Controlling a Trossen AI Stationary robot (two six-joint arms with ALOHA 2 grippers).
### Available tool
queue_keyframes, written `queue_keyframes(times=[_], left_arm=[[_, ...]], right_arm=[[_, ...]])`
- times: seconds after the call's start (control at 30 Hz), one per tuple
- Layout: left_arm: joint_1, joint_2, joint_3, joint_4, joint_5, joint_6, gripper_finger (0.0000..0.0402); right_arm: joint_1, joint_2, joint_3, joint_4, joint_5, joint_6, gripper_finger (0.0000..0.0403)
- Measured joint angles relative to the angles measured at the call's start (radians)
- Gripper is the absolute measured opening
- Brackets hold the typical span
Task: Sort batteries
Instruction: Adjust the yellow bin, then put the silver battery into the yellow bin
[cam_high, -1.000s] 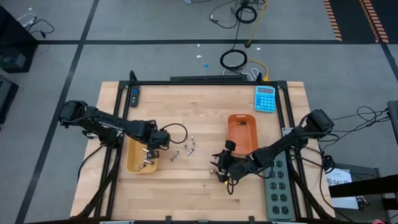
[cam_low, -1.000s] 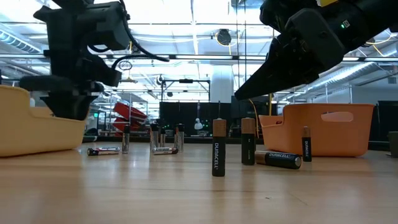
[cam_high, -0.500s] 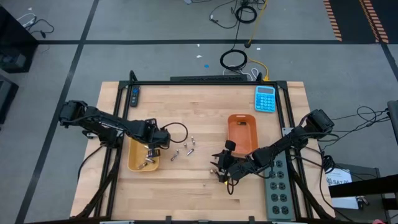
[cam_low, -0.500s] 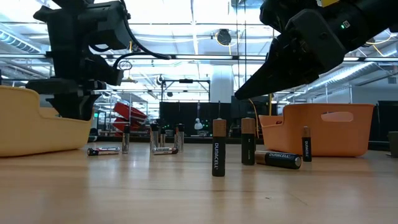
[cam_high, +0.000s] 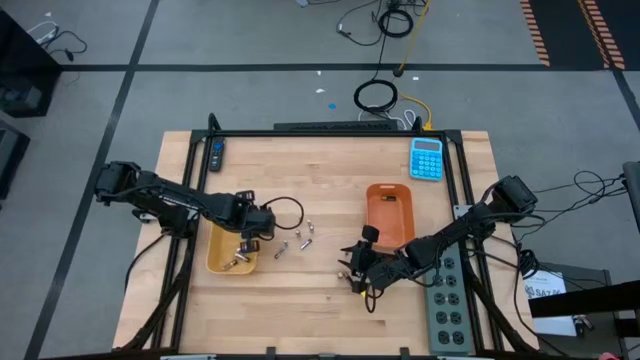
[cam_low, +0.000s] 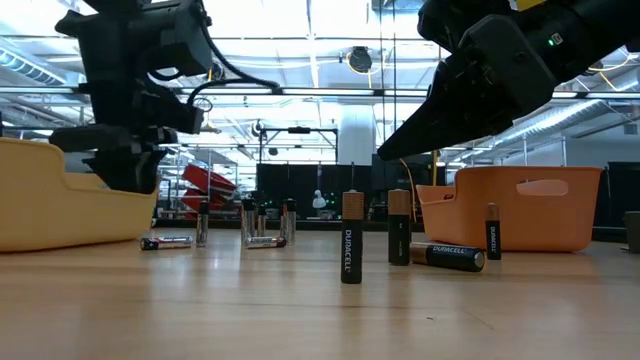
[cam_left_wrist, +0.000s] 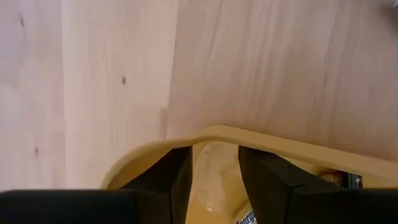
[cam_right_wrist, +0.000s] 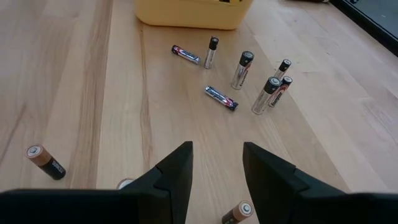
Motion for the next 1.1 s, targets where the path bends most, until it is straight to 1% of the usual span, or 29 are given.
queue_keyframes(times=[0.17,0.3,0.43,0.5,0.6,0.67,0.73,0.8,0.87,0.97,1.1], left_arm=[[0.000,0.000,0.000,0.055,-0.053,0.031,0.0141],[0.000,0.000,0.000,0.058,-0.057,0.017,0.0141],[0.000,0.000,0.015,0.019,0.071,-0.062,0.0141],[-0.001,0.000,0.041,-0.016,0.088,-0.091,0.0141],[-0.010,0.000,0.100,-0.119,0.090,-0.125,0.0141],[-0.024,0.000,0.153,-0.175,0.072,-0.132,0.0140],[-0.042,0.000,0.210,-0.216,0.027,-0.133,0.0140],[-0.063,0.000,0.261,-0.226,-0.026,-0.151,0.0140],[-0.079,0.000,0.300,-0.221,-0.053,-0.155,0.0140],[-0.093,0.010,0.327,-0.203,-0.068,-0.155,0.0140],[-0.094,0.035,0.330,-0.154,-0.063,-0.155,0.0141]], right_arm=[[0.000,0.000,0.000,0.000,0.000,0.000,0.0132],[0.000,0.000,0.000,0.000,0.000,0.000,0.0132],[0.000,0.000,0.000,0.000,0.000,-0.001,0.0132],[0.000,0.000,0.000,-0.001,0.000,-0.003,0.0132],[0.000,0.000,0.000,-0.002,0.000,-0.003,0.0132],[0.000,0.000,0.000,-0.004,0.000,0.000,0.0132],[0.000,0.000,0.000,-0.004,0.000,0.000,0.0132],[-0.001,0.000,0.000,-0.001,0.000,0.000,0.0132],[-0.006,0.000,0.000,0.000,-0.003,0.000,0.0132],[-0.010,0.000,0.000,0.000,-0.005,0.002,0.0132],[-0.013,0.000,0.000,0.002,-0.005,0.000,0.0132]])
